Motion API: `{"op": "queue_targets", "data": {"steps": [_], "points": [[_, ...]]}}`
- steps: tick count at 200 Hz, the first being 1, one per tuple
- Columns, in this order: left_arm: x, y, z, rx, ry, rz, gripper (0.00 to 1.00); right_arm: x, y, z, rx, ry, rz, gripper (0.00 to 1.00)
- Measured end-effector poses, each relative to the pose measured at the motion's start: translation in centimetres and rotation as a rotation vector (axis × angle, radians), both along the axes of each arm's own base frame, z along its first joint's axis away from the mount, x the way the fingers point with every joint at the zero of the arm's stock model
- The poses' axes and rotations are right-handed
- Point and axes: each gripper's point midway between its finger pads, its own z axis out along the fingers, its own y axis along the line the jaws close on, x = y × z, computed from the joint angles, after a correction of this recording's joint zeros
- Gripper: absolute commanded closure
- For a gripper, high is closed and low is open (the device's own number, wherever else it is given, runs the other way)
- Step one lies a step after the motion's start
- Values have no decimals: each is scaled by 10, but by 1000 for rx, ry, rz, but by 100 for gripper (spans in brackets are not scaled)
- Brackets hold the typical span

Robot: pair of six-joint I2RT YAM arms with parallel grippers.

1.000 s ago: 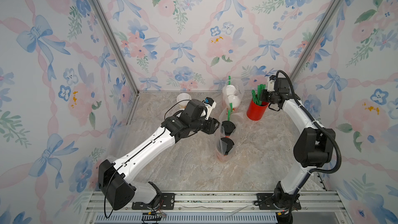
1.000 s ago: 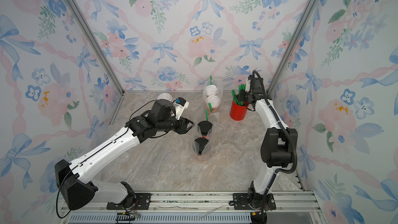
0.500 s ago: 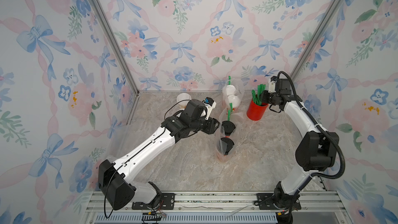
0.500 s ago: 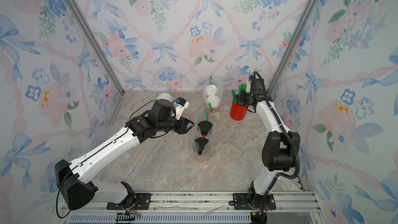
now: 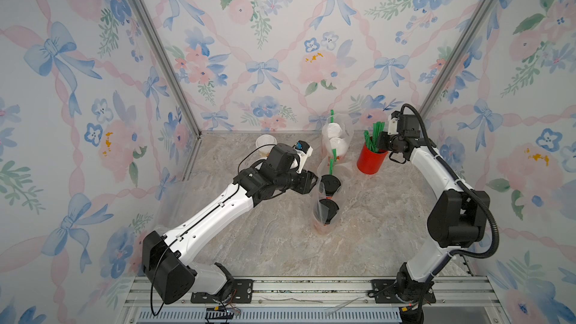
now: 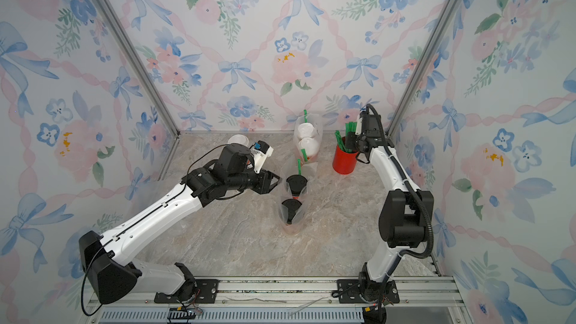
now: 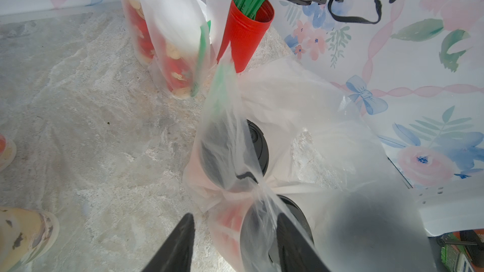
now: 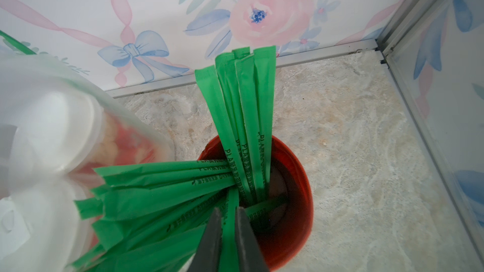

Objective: Pack milk tea into plastic carrier bags
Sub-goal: Pick up the straw from the container, then place the straw in the plastic carrier bag.

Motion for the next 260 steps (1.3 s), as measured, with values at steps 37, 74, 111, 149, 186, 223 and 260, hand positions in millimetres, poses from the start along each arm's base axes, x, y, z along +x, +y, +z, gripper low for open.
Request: {"op": "queue_targets", "data": {"steps": [37,74,111,149,186,223,260], "points": [[0,0,0,1,-2,3,48,-6,1,14,-27,-6,-14,93],[1,1,0,3,-3,6,48,-23,-2,58,-50,-58,-34,94],[1,1,0,3,-3,6,48,-47,-8,117,-63,-149,-61,95],[1,1,0,2,-4,6,48,-82,-10,162,-69,-211,-73,96],[-1,1,5,-5,-12,3,47,-126,2,195,-60,-250,-39,97],[-10,-2,7,-4,-16,-14,46,-173,29,235,-26,-310,53,98],[-20,-1,-4,42,18,-22,44,-222,79,264,27,-349,248,99]]}}
